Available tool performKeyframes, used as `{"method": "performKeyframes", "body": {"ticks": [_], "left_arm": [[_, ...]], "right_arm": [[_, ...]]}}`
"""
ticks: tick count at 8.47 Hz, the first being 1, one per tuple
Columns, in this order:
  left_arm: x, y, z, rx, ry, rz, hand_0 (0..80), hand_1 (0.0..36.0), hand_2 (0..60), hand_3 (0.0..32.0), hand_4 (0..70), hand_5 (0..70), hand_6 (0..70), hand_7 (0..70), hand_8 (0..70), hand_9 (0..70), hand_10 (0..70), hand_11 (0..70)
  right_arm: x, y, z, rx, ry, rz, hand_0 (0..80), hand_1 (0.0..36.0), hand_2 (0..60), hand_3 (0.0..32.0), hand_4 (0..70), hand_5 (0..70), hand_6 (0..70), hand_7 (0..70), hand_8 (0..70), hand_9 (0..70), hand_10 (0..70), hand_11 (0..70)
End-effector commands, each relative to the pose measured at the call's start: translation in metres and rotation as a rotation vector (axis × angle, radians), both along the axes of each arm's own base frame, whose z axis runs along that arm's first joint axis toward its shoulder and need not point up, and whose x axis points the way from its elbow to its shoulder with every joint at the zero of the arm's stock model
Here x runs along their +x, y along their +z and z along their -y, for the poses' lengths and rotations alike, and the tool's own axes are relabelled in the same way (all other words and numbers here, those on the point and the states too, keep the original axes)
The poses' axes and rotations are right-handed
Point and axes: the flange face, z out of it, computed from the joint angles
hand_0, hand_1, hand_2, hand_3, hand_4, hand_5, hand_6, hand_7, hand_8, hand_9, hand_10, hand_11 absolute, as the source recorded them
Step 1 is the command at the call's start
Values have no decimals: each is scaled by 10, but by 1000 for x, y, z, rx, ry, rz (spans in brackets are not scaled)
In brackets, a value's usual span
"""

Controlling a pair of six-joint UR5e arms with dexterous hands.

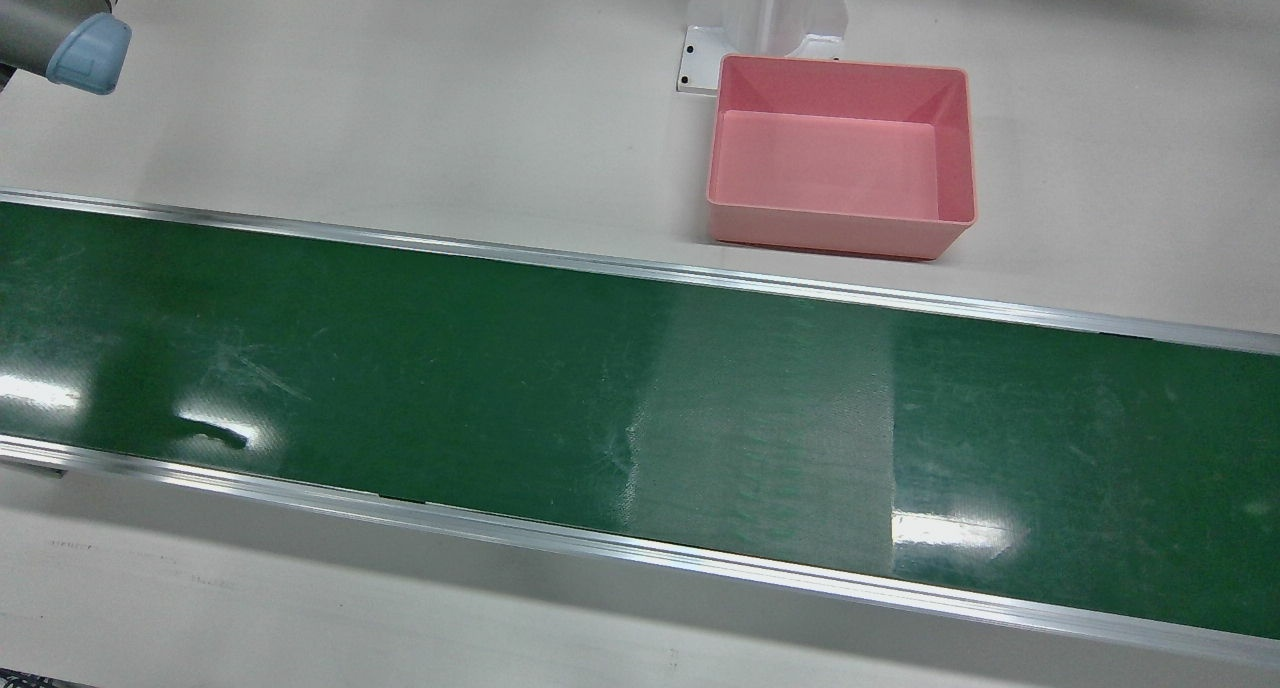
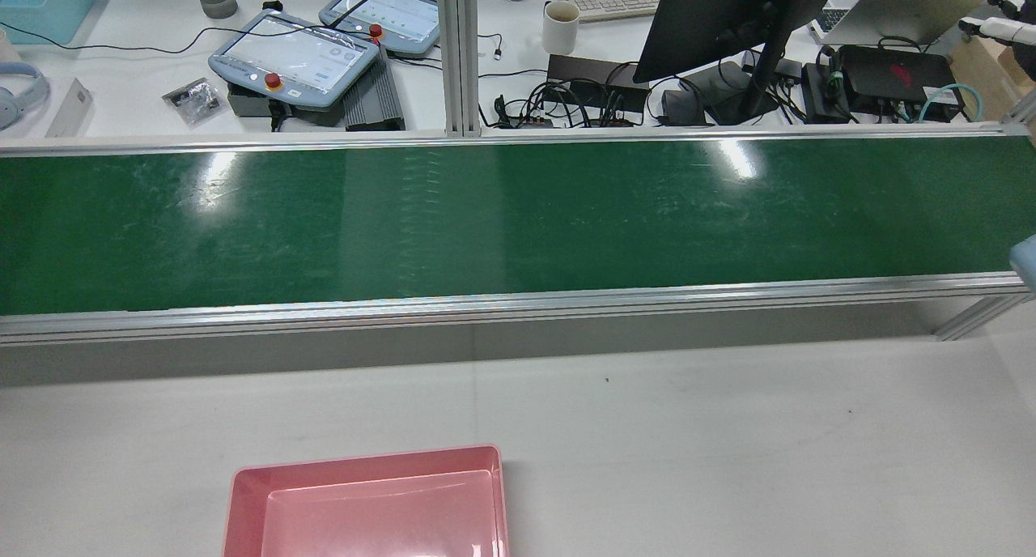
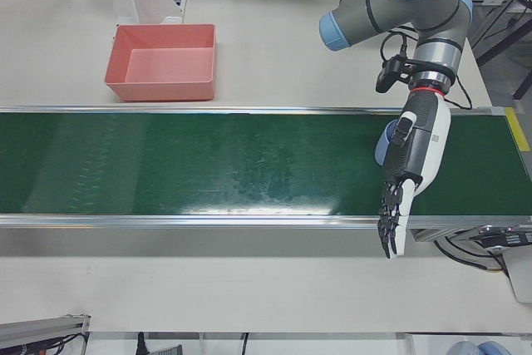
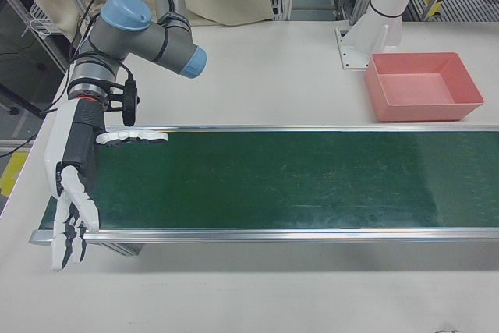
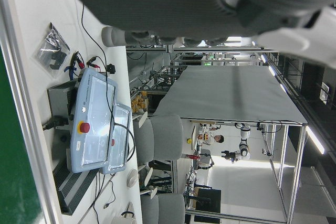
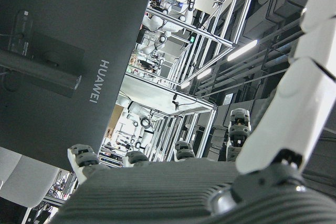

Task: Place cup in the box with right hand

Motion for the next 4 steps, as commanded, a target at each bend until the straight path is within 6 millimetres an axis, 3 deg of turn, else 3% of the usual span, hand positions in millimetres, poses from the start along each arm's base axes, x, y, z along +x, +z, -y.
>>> {"method": "performKeyframes", "body": {"ticks": [1, 2, 3, 4], "left_arm": [[0, 0, 0, 0, 0, 0, 0, 0, 0, 0, 0, 0, 0, 0, 0, 0, 0, 0], [0, 0, 0, 0, 0, 0, 0, 0, 0, 0, 0, 0, 0, 0, 0, 0, 0, 0], [0, 0, 0, 0, 0, 0, 0, 0, 0, 0, 0, 0, 0, 0, 0, 0, 0, 0], [0, 0, 0, 0, 0, 0, 0, 0, 0, 0, 0, 0, 0, 0, 0, 0, 0, 0]], "right_arm": [[3, 0, -1, 1, 4, 0, 453, 110, 119, 320, 0, 34, 0, 103, 0, 23, 36, 65], [38, -4, -5, 10, 61, 2, 451, 110, 122, 320, 0, 33, 0, 109, 0, 25, 36, 65], [43, -7, -3, 14, 68, 6, 452, 104, 125, 320, 40, 29, 0, 118, 0, 30, 40, 69], [27, -7, 3, 11, 47, 7, 460, 68, 65, 320, 261, 17, 0, 192, 5, 55, 60, 92]]}}
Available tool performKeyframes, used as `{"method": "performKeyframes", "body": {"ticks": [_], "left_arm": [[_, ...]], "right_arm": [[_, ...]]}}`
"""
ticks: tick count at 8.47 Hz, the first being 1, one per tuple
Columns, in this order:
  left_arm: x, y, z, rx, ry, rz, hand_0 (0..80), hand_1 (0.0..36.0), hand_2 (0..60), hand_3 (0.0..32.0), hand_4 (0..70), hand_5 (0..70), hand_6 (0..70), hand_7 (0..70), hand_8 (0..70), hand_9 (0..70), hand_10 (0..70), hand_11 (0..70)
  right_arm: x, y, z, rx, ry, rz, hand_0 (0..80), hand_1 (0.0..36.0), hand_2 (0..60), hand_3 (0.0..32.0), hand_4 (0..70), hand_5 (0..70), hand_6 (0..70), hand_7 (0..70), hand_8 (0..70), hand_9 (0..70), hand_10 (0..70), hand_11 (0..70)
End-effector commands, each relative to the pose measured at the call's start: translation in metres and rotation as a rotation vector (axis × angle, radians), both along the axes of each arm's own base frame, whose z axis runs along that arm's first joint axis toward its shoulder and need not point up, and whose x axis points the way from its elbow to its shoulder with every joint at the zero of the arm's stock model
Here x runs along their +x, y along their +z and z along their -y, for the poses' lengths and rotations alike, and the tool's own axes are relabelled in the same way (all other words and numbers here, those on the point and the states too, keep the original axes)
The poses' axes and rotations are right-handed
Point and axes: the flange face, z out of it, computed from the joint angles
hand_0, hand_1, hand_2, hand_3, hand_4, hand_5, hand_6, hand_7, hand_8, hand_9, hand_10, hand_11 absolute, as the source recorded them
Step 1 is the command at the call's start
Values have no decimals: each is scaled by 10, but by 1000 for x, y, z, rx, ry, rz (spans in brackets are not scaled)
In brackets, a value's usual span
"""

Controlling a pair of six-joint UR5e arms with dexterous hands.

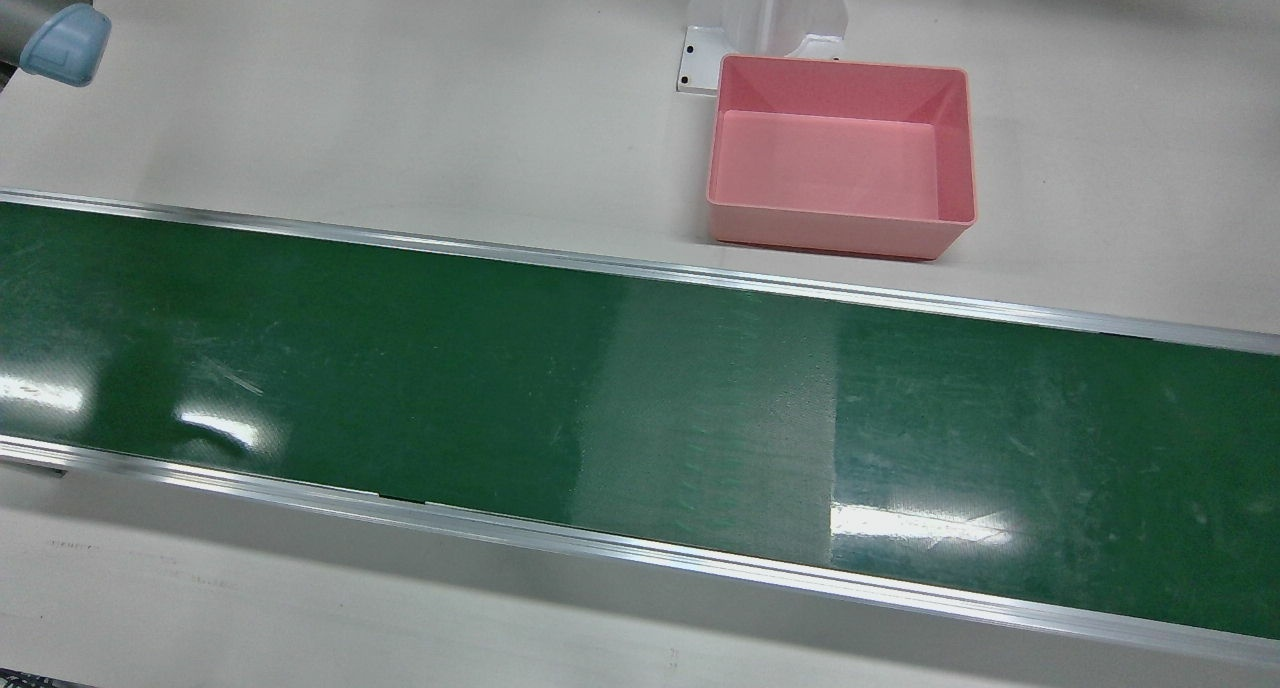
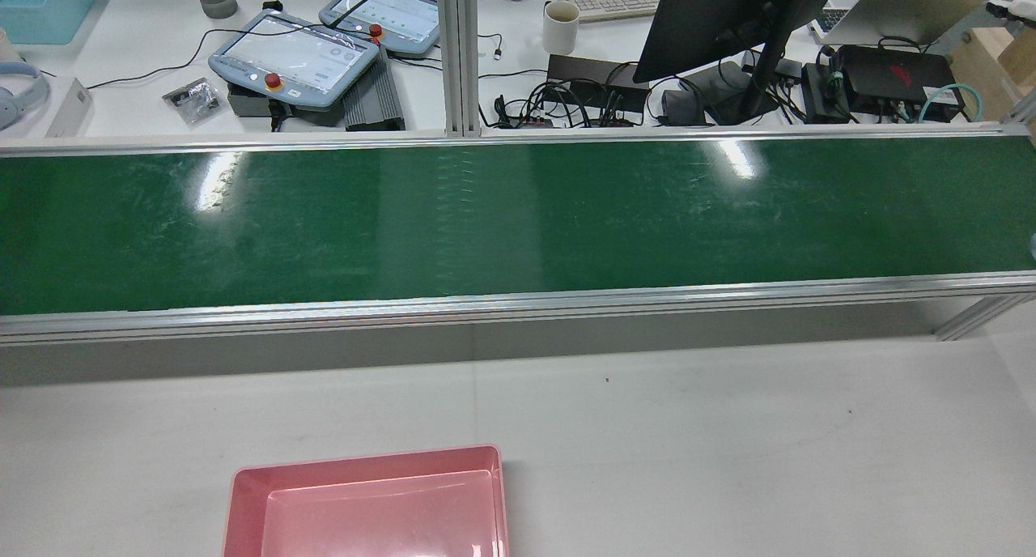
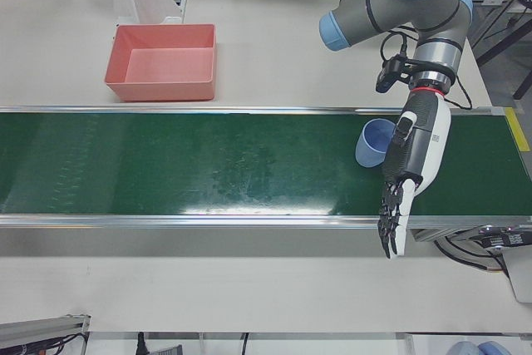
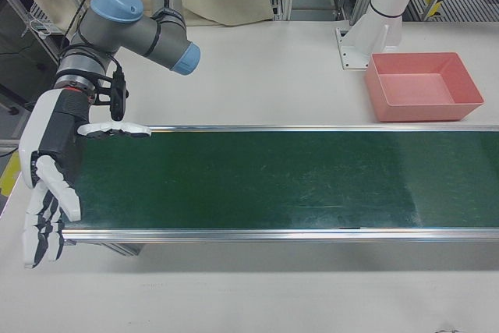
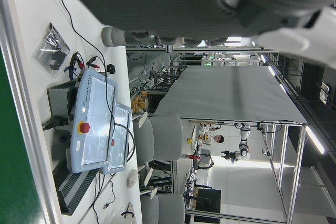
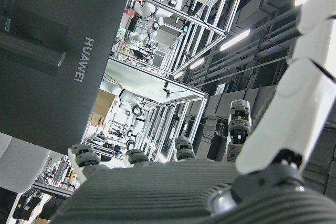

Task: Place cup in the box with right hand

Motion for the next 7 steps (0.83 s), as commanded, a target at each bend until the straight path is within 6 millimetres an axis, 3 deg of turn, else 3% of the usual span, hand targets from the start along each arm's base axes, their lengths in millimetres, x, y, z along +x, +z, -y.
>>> {"method": "performKeyframes", "body": {"ticks": [1, 2, 3, 4, 5, 7], "left_arm": [[0, 0, 0, 0, 0, 0, 0, 0, 0, 0, 0, 0, 0, 0, 0, 0, 0, 0], [0, 0, 0, -1, 0, 0, 0, 0, 0, 0, 0, 0, 0, 0, 0, 0, 0, 0], [0, 0, 0, -1, 0, 0, 0, 0, 0, 0, 0, 0, 0, 0, 0, 0, 0, 0], [0, 0, 0, -1, 0, 0, 0, 0, 0, 0, 0, 0, 0, 0, 0, 0, 0, 0], [0, 0, 0, -1, 0, 0, 0, 0, 0, 0, 0, 0, 0, 0, 0, 0, 0, 0], [0, 0, 0, 0, 0, 0, 0, 0, 0, 0, 0, 0, 0, 0, 0, 0, 0, 0]], "right_arm": [[-12, -4, 7, 4, -15, 4, 463, 62, 55, 320, 333, 13, 0, 229, 2, 51, 68, 102], [-24, -15, 11, 24, -33, 2, 460, 67, 100, 320, 386, 8, 0, 243, 0, 43, 62, 91], [-36, -28, 18, 45, -53, 5, 452, 31, 61, 320, 555, 0, 0, 252, 20, 90, 64, 89], [-47, -30, 18, 45, -71, 7, 462, 0, 0, 256, 700, 0, 14, 272, 33, 112, 66, 87], [-46, -25, 13, 15, -72, 7, 470, 0, 0, 320, 649, 0, 0, 279, 33, 112, 57, 78], [-40, -5, -15, -120, -76, -2, 484, 22, 0, 320, 577, 4, 0, 278, 19, 92, 49, 69]]}}
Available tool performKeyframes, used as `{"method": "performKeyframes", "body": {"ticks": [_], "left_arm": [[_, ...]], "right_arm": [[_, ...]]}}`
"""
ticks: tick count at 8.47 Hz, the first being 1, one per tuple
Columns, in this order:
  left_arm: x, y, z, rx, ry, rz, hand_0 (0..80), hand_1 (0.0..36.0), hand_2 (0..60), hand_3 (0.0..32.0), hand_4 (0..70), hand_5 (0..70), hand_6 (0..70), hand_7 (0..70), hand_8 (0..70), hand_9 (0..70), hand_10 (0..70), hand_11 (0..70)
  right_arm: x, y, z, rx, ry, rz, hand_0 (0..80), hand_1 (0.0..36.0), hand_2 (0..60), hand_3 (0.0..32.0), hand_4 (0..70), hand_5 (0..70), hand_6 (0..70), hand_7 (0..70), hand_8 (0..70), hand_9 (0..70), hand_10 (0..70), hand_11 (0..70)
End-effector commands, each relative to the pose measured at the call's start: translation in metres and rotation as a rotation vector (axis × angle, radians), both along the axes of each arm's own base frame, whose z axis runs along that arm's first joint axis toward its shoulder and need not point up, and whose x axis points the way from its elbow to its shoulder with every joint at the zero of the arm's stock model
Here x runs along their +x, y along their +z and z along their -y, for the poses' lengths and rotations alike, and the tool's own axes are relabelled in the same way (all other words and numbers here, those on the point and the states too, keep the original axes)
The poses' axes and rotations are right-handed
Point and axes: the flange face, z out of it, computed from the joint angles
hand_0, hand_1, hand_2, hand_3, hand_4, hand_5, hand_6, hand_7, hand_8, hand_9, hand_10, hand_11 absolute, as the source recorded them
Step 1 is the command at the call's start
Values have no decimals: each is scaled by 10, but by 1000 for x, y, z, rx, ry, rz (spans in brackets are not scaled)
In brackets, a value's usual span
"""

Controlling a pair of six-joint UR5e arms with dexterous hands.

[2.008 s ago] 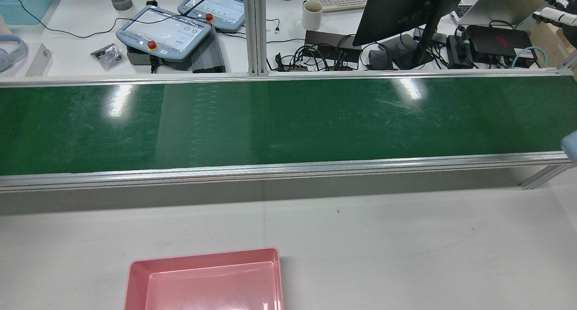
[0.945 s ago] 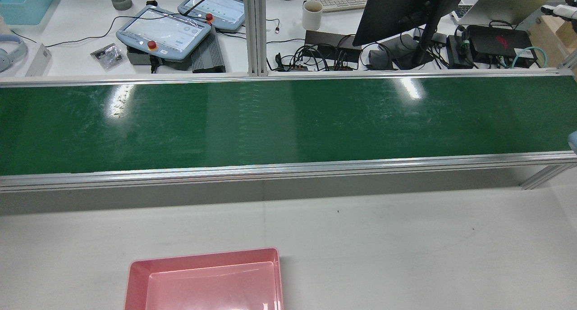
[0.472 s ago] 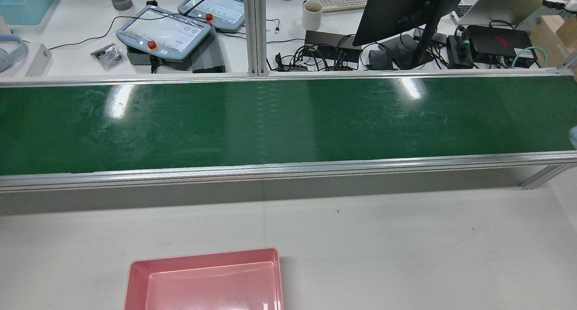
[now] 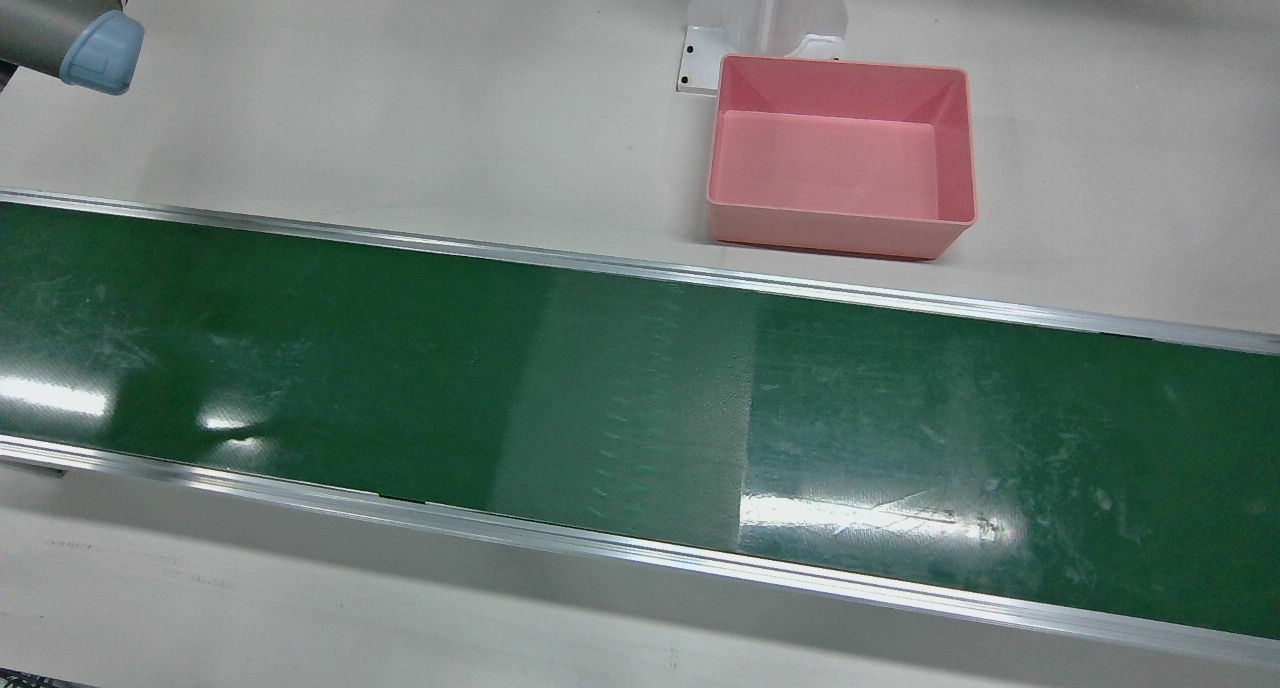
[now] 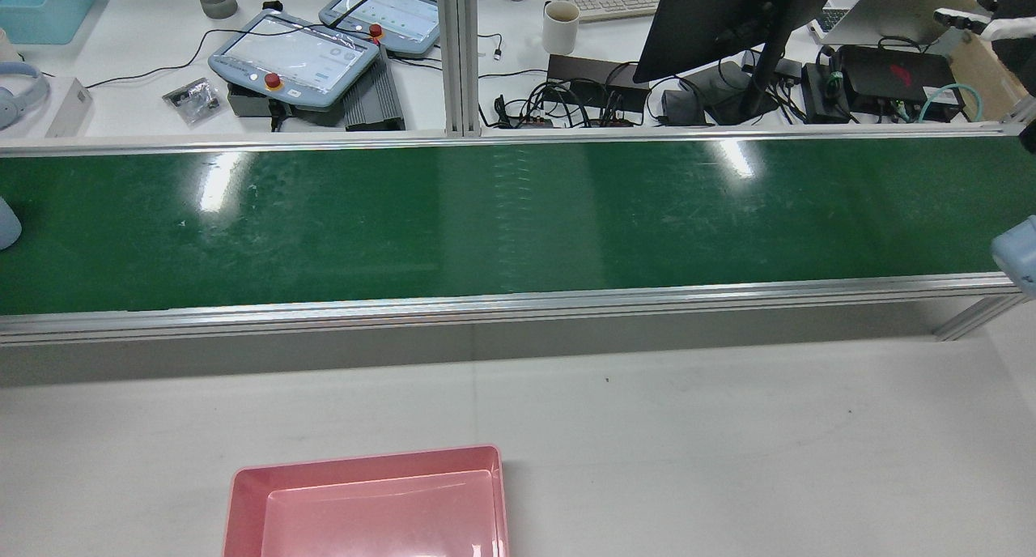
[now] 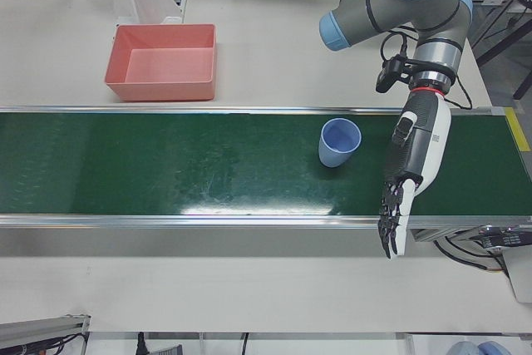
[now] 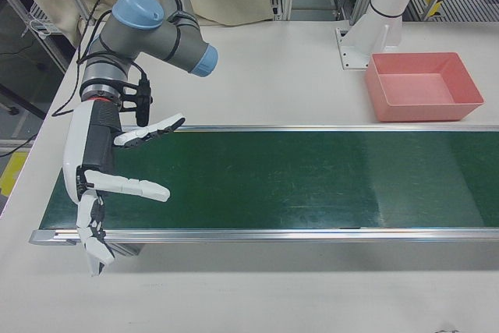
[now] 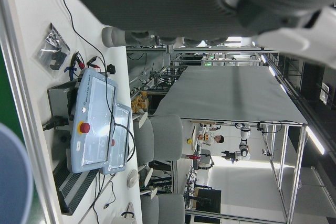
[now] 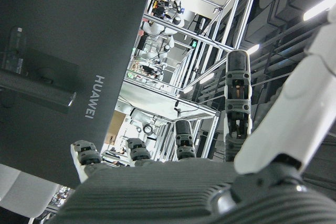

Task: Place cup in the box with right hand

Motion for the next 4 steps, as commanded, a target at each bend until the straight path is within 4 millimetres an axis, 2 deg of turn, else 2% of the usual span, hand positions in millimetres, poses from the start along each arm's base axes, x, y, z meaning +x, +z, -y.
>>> {"method": "performKeyframes", "body": {"ticks": [1, 2, 3, 4], "left_arm": [[0, -1, 0, 2, 0, 0, 0, 0, 0, 0, 0, 0, 0, 0, 0, 0, 0, 0], [0, -2, 0, 4, 0, -1, 0, 0, 0, 0, 0, 0, 0, 0, 0, 0, 0, 0], [0, -3, 0, 4, 0, -1, 0, 0, 0, 0, 0, 0, 0, 0, 0, 0, 0, 0], [0, -4, 0, 5, 0, -1, 0, 0, 0, 0, 0, 0, 0, 0, 0, 0, 0, 0]], "right_arm": [[-6, 26, -30, -124, -25, -3, 481, 37, 0, 320, 495, 5, 0, 266, 7, 73, 39, 57], [-14, 23, -30, -122, -40, 23, 474, 52, 0, 320, 367, 9, 0, 220, 1, 53, 34, 52], [-14, 10, -30, -97, -42, 27, 469, 56, 0, 320, 290, 11, 0, 196, 0, 35, 33, 52], [-23, -2, -30, -74, -56, 29, 462, 54, 0, 320, 272, 11, 0, 183, 0, 37, 39, 60]]}}
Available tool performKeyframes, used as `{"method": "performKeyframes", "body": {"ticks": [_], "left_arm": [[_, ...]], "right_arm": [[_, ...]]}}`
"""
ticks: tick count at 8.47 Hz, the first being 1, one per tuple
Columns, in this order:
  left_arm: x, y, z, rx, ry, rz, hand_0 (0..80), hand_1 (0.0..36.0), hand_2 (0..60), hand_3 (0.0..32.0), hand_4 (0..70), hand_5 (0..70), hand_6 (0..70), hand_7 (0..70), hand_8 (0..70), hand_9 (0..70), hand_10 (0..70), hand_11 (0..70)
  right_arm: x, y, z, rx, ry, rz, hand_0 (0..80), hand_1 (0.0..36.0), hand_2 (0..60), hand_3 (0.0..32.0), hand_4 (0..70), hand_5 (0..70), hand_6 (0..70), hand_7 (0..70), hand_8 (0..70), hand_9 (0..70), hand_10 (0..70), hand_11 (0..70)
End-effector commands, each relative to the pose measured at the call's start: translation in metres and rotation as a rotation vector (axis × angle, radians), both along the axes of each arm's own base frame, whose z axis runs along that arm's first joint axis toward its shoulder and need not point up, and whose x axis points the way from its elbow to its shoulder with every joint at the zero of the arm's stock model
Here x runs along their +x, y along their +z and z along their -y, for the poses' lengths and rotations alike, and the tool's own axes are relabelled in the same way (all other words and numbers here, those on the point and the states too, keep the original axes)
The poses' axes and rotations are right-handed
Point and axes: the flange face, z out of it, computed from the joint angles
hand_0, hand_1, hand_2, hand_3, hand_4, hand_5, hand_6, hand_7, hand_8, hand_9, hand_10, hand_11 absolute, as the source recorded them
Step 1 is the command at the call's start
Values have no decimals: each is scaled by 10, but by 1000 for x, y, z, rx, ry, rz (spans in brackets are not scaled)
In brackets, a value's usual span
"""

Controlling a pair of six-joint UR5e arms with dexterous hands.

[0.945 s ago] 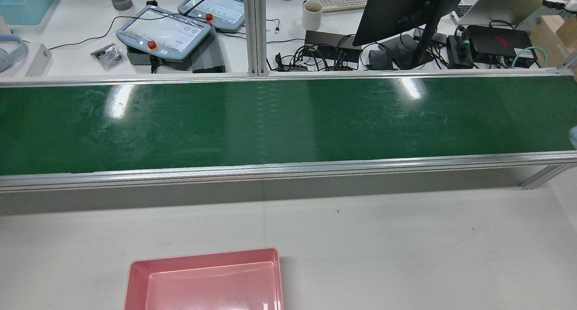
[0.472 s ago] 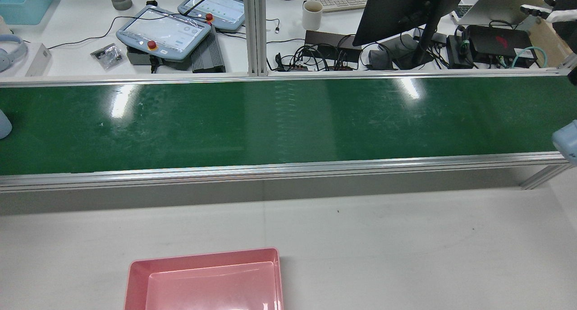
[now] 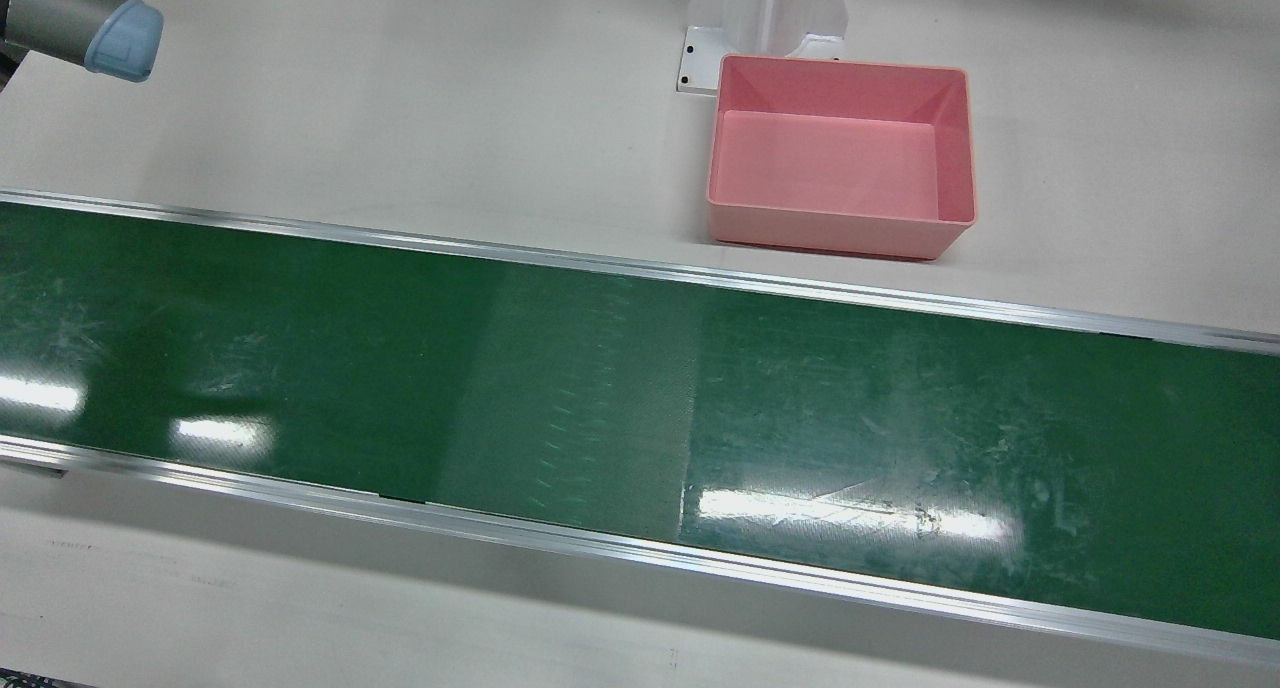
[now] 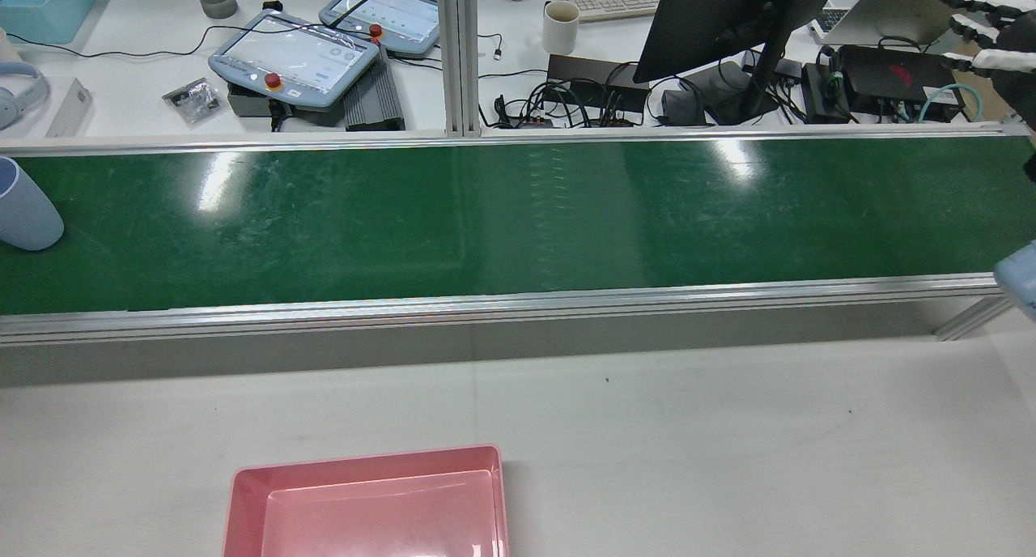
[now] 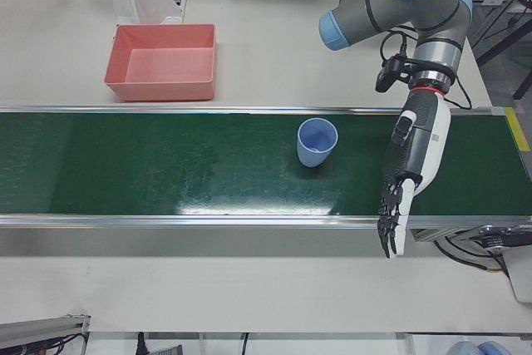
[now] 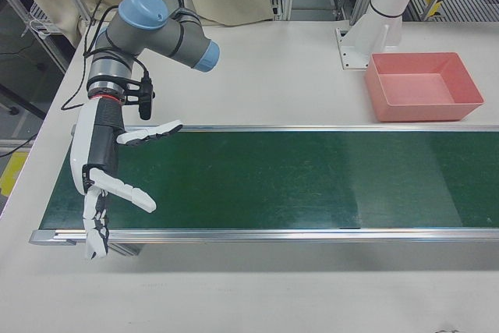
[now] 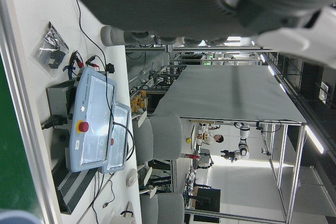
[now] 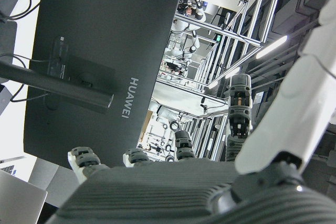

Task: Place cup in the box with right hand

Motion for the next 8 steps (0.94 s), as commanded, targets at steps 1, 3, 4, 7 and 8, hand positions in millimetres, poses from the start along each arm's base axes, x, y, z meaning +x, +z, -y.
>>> {"method": "performKeyframes", "body": {"ticks": [1, 3, 4, 7, 8], "left_arm": [[0, -2, 0, 2, 0, 0, 0, 0, 0, 0, 0, 0, 0, 0, 0, 0, 0, 0], [0, -3, 0, 4, 0, -1, 0, 0, 0, 0, 0, 0, 0, 0, 0, 0, 0, 0], [0, -3, 0, 4, 0, -1, 0, 0, 0, 0, 0, 0, 0, 0, 0, 0, 0, 0], [0, -2, 0, 2, 0, 0, 0, 0, 0, 0, 0, 0, 0, 0, 0, 0, 0, 0], [0, -3, 0, 4, 0, -1, 0, 0, 0, 0, 0, 0, 0, 0, 0, 0, 0, 0]], "right_arm": [[-25, -27, -1, 52, -39, 21, 459, 50, 8, 320, 325, 6, 0, 213, 0, 45, 41, 62], [-28, -44, -1, 86, -40, 30, 471, 37, 0, 320, 303, 12, 0, 171, 0, 21, 55, 84], [-35, -37, -1, 73, -51, 24, 485, 43, 0, 320, 216, 23, 0, 100, 0, 6, 54, 88], [-53, -43, 2, 82, -57, 28, 585, 172, 0, 320, 138, 63, 0, 0, 0, 0, 71, 126], [-53, -44, 3, 87, -57, 28, 560, 137, 0, 320, 115, 55, 0, 0, 0, 0, 67, 117]]}}
